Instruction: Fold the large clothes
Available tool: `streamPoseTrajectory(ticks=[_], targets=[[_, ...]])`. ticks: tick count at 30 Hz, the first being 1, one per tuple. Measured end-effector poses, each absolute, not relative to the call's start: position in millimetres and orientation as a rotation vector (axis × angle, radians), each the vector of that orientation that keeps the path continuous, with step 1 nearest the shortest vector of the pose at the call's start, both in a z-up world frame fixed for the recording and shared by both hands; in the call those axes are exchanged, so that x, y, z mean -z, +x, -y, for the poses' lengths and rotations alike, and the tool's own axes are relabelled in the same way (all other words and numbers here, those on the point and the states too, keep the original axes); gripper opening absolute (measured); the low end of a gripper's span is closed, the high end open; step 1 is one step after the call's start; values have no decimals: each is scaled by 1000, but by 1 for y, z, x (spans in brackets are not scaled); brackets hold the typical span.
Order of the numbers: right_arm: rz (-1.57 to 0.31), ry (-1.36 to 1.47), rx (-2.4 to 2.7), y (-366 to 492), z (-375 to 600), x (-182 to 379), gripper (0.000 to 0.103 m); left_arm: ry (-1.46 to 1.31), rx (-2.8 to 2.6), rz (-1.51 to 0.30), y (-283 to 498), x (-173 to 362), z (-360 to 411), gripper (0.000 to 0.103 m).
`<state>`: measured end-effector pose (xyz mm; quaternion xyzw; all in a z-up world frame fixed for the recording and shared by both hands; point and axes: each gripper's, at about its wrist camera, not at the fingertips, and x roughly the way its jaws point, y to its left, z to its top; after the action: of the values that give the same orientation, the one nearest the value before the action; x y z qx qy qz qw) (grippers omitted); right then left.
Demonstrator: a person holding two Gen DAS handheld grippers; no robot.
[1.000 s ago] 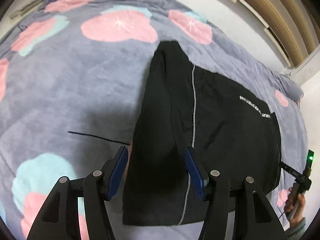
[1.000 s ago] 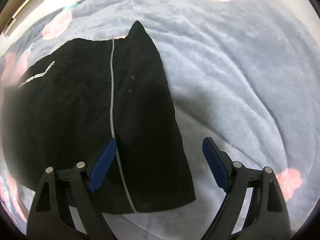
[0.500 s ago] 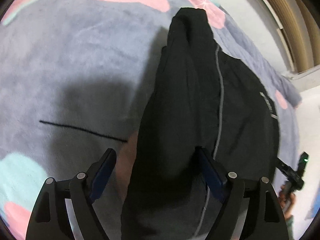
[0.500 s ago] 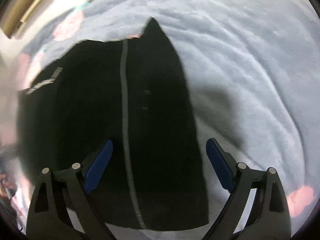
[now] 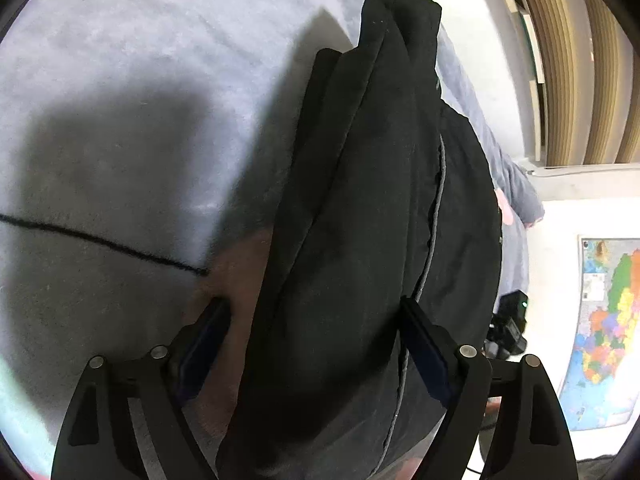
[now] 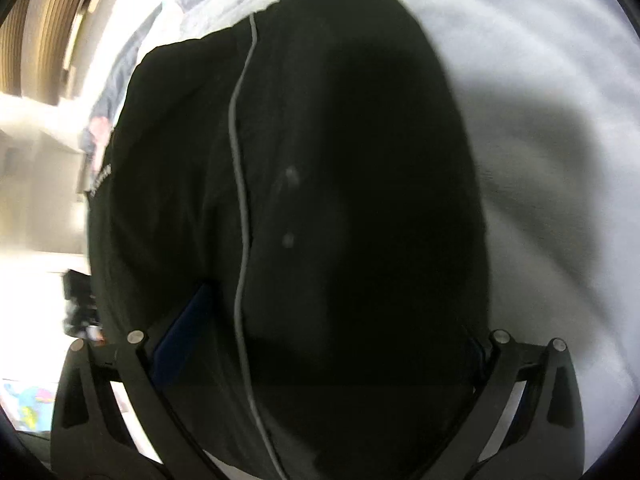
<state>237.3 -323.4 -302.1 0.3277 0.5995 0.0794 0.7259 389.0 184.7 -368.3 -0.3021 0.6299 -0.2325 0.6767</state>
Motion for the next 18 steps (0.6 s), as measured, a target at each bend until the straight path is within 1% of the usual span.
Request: streamPoseTrajectory(ticks=[3,4,5,6,7,8,9,10,11,14,18], targets=[[-1320,739,-197,247,321,305,102,-665,516,-1408,391,365,-178,86],[-1315,720,-193,245,318,302,98,-650,519,-1398,390,362,-175,85],[-1308,698,-192,245,315,299,90,-620,516,-1377,388,356,-170,77],[-1301,688,-194,244,313,296,85,-616,543,-1354,384,352,-165,57],[-1290,673,-196,242,311,292,74,-607,542,-1342,380,346,-168,56],[-1279,651,-195,238,309,287,64,-576,536,-1325,378,340,-165,49],[-1271,638,-194,238,308,283,59,-559,537,-1312,375,337,-163,43],[-1259,626,-193,236,307,277,50,-562,539,-1295,372,332,-163,40],[-1249,613,-191,230,304,270,43,-578,544,-1274,368,326,-165,36],[-1206,565,-176,216,295,244,33,-597,585,-1198,357,298,-168,29],[-1117,517,-179,193,278,197,30,-556,650,-1096,332,248,-162,25]])
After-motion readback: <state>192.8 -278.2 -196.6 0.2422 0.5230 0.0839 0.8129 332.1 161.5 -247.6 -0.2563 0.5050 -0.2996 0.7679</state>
